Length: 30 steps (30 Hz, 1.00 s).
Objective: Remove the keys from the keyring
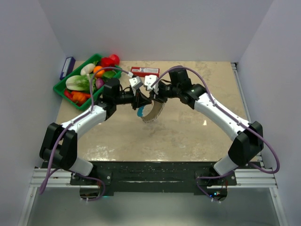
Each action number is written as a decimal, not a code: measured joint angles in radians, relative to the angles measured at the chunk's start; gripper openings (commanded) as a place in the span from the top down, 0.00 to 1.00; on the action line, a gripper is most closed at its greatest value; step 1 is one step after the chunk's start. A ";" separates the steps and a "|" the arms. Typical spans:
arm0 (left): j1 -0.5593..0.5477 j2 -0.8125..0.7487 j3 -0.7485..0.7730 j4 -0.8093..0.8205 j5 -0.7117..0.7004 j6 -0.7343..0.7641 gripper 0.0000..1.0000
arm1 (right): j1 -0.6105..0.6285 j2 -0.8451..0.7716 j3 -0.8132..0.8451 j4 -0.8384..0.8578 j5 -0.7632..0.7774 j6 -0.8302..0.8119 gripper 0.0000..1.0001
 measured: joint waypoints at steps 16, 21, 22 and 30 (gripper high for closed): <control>0.000 0.000 0.000 -0.001 -0.001 0.000 1.00 | 0.024 0.000 -0.041 0.031 0.065 -0.004 0.73; 0.000 0.001 0.000 -0.004 -0.012 0.000 1.00 | 0.031 0.000 -0.050 0.039 0.084 -0.005 0.93; 0.000 0.001 0.000 -0.004 -0.015 0.000 1.00 | 0.031 0.000 -0.052 0.039 0.086 -0.006 0.96; 0.001 0.010 0.000 -0.010 -0.030 0.000 1.00 | 0.033 0.000 -0.074 0.073 0.097 -0.006 1.00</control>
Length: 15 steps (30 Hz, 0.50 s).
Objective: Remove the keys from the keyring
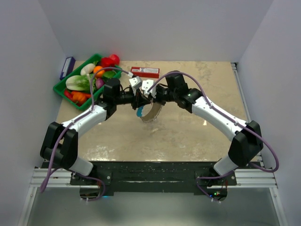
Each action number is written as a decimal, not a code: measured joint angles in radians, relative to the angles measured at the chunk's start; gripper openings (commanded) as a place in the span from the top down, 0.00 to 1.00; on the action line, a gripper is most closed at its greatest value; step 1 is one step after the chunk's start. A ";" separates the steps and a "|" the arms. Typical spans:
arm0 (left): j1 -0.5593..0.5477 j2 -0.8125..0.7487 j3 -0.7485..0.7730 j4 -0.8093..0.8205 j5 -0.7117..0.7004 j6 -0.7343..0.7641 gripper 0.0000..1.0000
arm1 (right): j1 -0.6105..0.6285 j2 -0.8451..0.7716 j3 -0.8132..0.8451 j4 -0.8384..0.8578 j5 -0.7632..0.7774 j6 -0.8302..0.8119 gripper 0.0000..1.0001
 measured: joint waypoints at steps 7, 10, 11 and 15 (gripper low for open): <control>0.000 0.000 0.000 -0.001 -0.003 0.000 0.98 | -0.012 -0.011 -0.025 0.044 -0.008 0.076 1.00; 0.000 0.000 0.000 0.000 -0.010 0.000 0.93 | -0.042 -0.017 -0.049 0.095 -0.057 0.154 1.00; 0.000 0.000 0.000 0.000 -0.011 0.000 0.91 | -0.055 -0.018 -0.056 0.116 -0.081 0.185 1.00; -0.001 0.000 0.000 0.006 -0.015 0.000 0.88 | -0.099 -0.018 -0.088 0.195 -0.166 0.304 1.00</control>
